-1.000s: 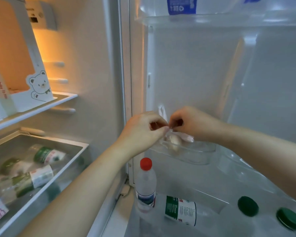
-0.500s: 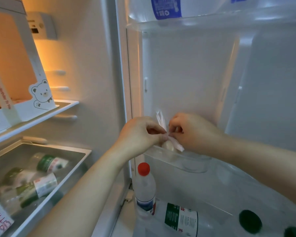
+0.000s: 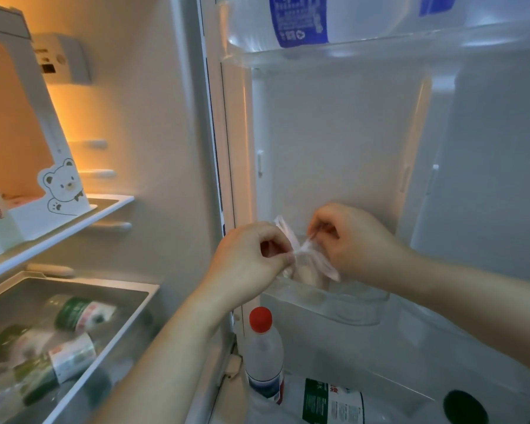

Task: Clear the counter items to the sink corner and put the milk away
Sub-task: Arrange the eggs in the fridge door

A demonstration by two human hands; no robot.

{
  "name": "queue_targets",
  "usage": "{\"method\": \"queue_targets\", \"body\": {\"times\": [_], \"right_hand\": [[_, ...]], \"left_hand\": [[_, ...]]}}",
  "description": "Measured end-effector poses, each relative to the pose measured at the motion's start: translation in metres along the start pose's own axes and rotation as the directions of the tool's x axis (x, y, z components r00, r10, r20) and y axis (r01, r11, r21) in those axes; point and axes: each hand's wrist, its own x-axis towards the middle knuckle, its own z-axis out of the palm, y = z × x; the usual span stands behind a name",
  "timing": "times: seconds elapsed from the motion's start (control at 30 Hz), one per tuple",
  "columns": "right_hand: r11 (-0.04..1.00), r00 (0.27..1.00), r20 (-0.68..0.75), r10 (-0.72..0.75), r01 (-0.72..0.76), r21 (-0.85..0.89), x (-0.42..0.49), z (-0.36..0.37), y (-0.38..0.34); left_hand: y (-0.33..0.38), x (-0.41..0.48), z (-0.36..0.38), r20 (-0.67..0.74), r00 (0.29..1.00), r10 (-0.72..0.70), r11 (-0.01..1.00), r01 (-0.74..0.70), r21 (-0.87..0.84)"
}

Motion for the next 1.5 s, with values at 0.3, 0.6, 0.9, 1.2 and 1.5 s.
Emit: {"method": "queue_targets", "body": {"times": [0.3,0.6,0.9,1.2,1.5], "right_hand": [[0.986,0.983,0.179,0.036,-0.064,0.156,0.0007,-0.0034,-0.0041],[0.991,0.991,0.13,-0.021,0.004,0.132,-0.0001,-0.0032,-0.0049],[0.977,0.999,0.022,0.035,-0.038,0.209,0.0014,0.002,-0.0037],[0.96,0.988,0.091,0.121,-0.14,0.242,0.0009,-0.0074,-0.0044],[0.986,0.999,0.044,0.015,-0.022,0.165,-0.0001,-0.0008,-0.0059]], "left_hand": [[-0.0005,0.0006,0.0037,-0.017,1.0,0.01,1.0,-0.009,0.018],[-0.003,0.0012,0.0014,-0.02,1.0,0.0,1.0,0.0,0.015],[-0.0005,-0.0002,0.005,-0.021,0.999,0.05,0.996,-0.048,0.078],[-0.0002,0.0006,0.0036,-0.076,0.997,0.003,0.999,0.0,0.044],[-0.0014,0.0009,0.0035,-0.064,0.998,0.004,1.0,-0.002,0.027]]}}
